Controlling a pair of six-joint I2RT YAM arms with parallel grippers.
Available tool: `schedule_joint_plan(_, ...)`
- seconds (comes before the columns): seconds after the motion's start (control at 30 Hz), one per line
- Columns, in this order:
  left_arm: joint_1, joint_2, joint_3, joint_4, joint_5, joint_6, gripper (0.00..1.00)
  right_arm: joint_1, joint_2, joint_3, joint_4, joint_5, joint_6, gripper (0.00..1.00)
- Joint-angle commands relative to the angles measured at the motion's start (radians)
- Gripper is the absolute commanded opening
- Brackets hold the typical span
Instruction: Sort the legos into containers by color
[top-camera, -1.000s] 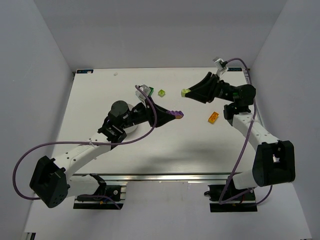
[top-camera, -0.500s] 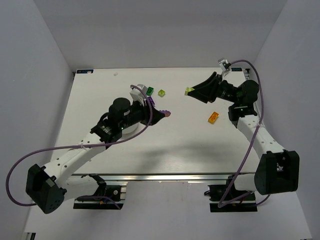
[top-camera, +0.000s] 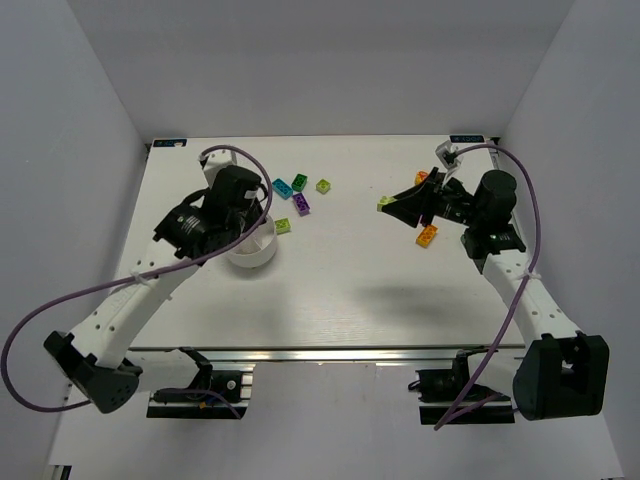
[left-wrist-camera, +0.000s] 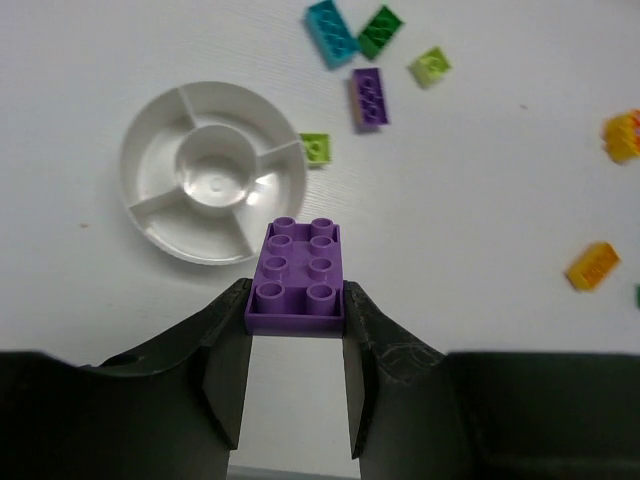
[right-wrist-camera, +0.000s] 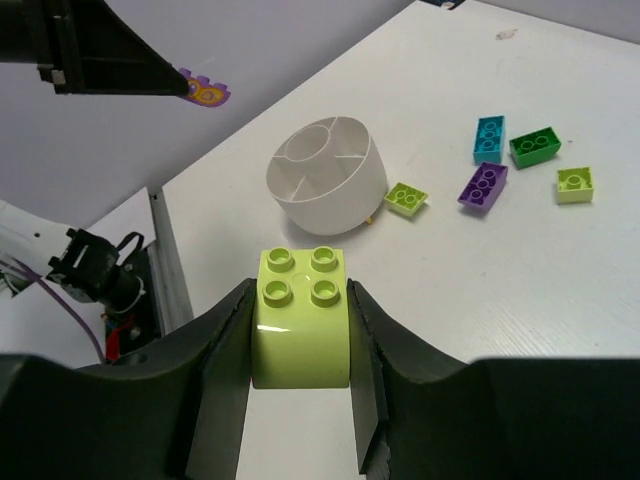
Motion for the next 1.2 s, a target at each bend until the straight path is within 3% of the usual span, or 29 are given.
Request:
schedule_joint_plan(0.0,0.023,0.081,0.068,-0.201,-0.164,-0.09,0.0,-0.008,-0.037,-0.024,-0.038,0.017,-0.094,0.0)
schedule_joint_plan(0.33,0.164,0.262,0.108,-0.121,-0.112,-0.038,0.0,-0.034,-0.07,-0.052,-0.048,-0.018,-0.148,0.0)
schedule_joint_plan(0.6,0.259,0.342,0.098,-0.026,0.017,-0.01,0.0,-0.054,-0.07,-0.057,-0.039,-0.057,-0.148,0.0)
schedule_joint_plan(1.17,0.289,0.362,0.039,0.006,0.149,0.007,0.0,-0.06,-0.062,-0.067,-0.022,-0.061,-0.152,0.0)
